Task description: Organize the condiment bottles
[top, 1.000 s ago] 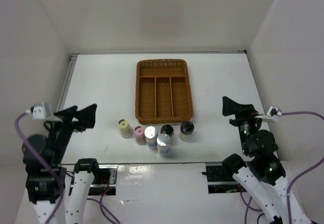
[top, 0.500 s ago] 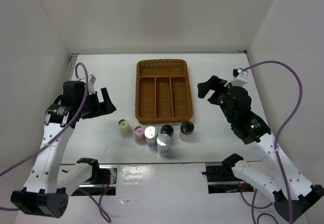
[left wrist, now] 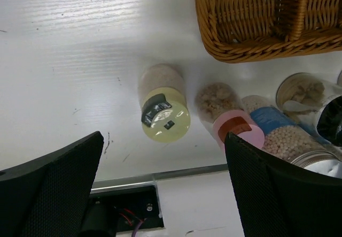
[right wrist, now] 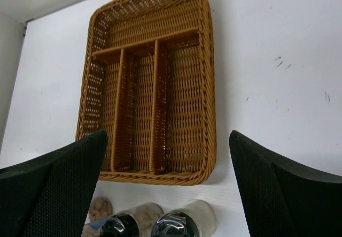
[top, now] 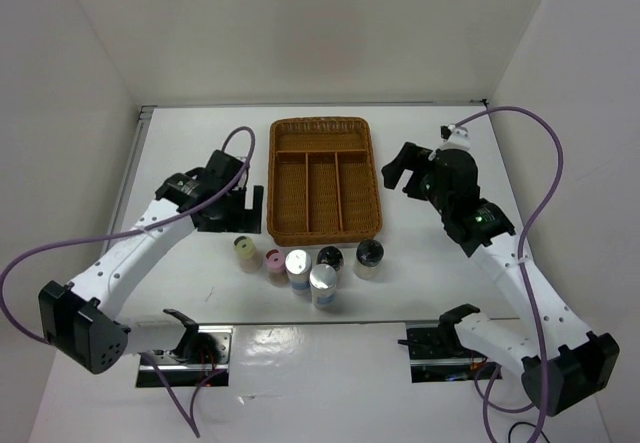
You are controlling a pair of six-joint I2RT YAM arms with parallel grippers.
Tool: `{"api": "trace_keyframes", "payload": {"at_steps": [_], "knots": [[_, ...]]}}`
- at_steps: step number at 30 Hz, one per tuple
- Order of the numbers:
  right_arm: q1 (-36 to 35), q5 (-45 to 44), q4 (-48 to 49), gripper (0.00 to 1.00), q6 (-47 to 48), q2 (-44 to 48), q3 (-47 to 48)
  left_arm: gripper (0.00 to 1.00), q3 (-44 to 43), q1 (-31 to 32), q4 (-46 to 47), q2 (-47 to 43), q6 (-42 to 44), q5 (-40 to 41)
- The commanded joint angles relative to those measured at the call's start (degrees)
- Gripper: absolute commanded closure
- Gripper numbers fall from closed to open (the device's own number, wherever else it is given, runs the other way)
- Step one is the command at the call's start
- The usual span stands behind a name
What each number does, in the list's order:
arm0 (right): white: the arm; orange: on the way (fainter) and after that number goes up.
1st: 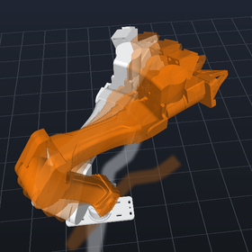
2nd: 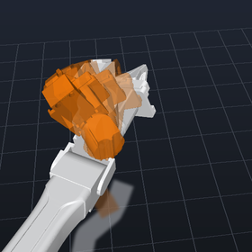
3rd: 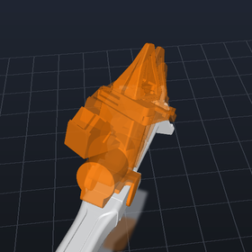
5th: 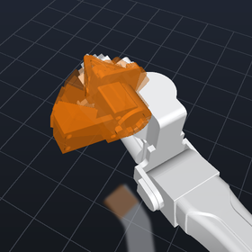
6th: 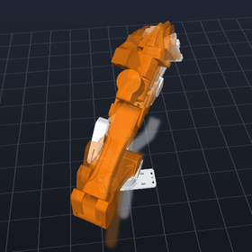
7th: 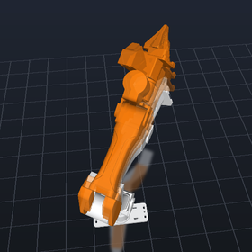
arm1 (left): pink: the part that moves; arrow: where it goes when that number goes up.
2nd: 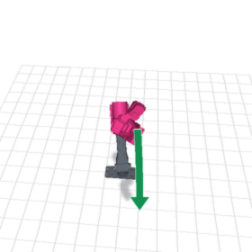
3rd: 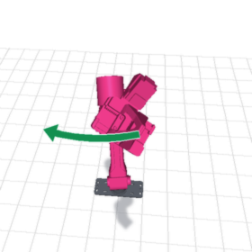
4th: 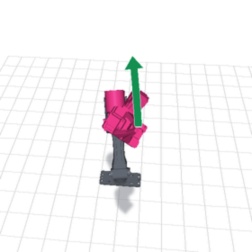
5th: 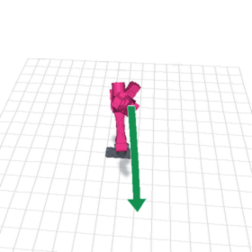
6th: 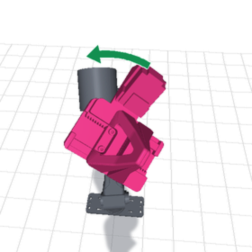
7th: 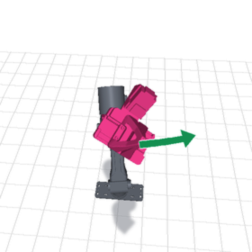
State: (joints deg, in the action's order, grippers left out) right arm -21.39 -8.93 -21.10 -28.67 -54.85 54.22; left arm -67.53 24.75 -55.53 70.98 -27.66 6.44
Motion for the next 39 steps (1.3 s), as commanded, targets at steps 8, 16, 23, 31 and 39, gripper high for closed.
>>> {"api": "trace_keyframes", "payload": {"at_steps": [8,16,23,31,39], "knots": [[2.13,3.83,2.21,0.01,1.51,-3.69,2.82,0.0,4.59,3.72,4.46,2.23,-8.81,6.48],[4.51,5.06,2.21,0.01,4.93,-9.39,6.16,0.0,6.71,3.72,6.13,4.6,-12.33,7.88],[5.04,5.76,3.35,0.01,6.69,-13.88,11.08,0.05,9.07,3.72,7.89,5.13,-13.65,5.43],[7.41,7.87,2.82,0.01,6.69,-16.34,13.54,0.1,9.69,4.25,7.36,4.08,-16.11,4.2],[7.41,9.19,2.82,0.01,6.69,-16.87,13.55,0.2,9.08,6.53,5.17,6.1,-18.21,5.34]]}}
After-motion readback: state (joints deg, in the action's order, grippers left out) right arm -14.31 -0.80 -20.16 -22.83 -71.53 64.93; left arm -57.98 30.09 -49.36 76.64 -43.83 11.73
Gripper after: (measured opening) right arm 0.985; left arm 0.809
